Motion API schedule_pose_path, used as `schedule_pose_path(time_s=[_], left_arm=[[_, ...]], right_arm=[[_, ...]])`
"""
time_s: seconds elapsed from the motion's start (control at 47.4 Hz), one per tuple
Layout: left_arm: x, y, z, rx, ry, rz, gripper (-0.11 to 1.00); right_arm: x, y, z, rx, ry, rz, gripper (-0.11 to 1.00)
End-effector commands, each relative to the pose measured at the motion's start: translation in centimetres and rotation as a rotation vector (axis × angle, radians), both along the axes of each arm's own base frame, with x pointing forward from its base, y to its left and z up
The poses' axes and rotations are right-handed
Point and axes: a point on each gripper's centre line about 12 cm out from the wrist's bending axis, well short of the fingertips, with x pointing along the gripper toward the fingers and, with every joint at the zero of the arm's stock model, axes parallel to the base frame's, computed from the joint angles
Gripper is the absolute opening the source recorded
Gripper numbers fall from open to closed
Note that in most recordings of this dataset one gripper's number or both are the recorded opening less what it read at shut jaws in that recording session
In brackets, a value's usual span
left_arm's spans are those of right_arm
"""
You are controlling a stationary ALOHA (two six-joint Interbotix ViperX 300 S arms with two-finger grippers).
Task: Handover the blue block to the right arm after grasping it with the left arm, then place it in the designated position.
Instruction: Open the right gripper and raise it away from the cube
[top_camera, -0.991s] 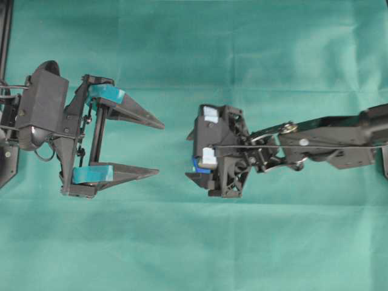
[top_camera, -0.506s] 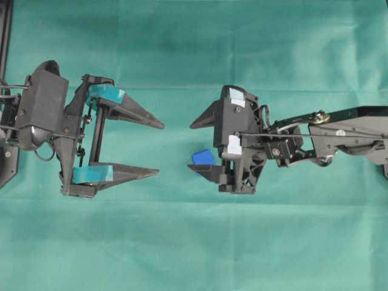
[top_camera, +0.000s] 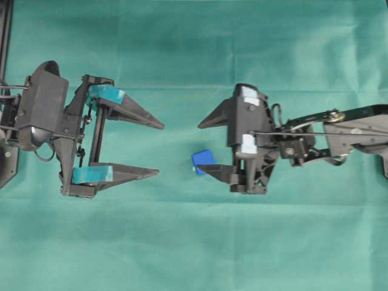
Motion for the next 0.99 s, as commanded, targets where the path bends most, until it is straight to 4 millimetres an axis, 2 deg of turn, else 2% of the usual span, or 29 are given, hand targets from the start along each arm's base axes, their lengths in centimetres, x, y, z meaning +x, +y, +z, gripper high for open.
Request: schedule_pose_path(time_s=[0.0,0.527,0.97], left_arm=[[0.1,-0.2,1.1,-0.005,-0.03,-0.004,1.0],[0.0,-0.2,1.2,-0.005,-0.032,-0.004,1.0],[0.0,-0.2,1.1,-0.005,-0.03,-0.004,1.0]], right_arm=[[-0.6,0.2,1.8,0.007,-0.055,0.014,0.97],[-4.4,0.4,3.4,0.014,-0.146,0.058,0.97],[-4.9,0.5,3.7,0.011,-0.172,0.074,0.97]])
